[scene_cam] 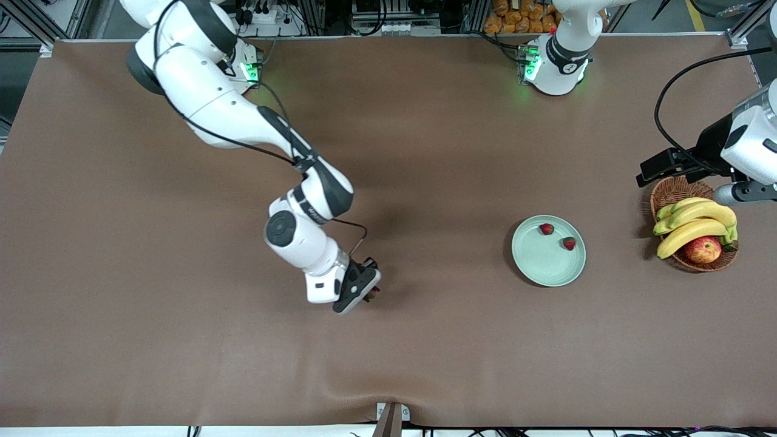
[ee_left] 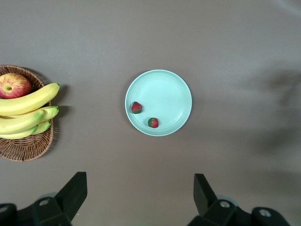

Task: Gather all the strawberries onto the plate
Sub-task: 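Set the last strawberry mid-table with the right gripper while the left gripper withdraws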

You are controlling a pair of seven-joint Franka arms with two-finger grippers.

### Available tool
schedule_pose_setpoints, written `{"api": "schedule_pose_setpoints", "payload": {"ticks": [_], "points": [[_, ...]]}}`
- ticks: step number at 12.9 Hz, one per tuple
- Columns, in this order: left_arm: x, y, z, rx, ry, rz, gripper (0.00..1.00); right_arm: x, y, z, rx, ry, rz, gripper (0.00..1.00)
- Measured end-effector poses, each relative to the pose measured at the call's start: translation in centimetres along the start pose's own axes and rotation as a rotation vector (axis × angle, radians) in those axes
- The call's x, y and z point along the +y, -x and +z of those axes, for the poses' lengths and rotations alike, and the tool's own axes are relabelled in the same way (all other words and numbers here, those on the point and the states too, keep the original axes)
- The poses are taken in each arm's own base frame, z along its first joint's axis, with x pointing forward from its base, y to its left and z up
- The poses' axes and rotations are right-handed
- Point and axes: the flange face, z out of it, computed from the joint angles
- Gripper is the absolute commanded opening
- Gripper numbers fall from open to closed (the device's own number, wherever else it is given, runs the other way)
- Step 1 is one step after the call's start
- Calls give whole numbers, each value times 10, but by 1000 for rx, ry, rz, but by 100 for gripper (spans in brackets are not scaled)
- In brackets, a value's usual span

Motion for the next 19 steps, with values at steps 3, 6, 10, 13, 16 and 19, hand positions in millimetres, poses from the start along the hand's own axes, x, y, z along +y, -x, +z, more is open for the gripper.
{"api": "schedule_pose_setpoints", "payload": {"ticks": [3,6,10,13,16,19], "points": [[1,0,2,-4,0,1,100,-47,1,21,13,13,26,2],[3,0,8,-13,2,5,100,-64,5,34,24,27,44,4],[30,-6,36,-51,14,51,100,-91,10,47,29,32,77,100],[88,-16,80,-63,33,143,100,-89,9,47,35,77,47,100],[143,-29,136,-42,70,213,100,-74,-6,28,62,125,36,100],[200,-37,204,-20,118,276,100,-44,-28,-25,8,178,58,100]]}}
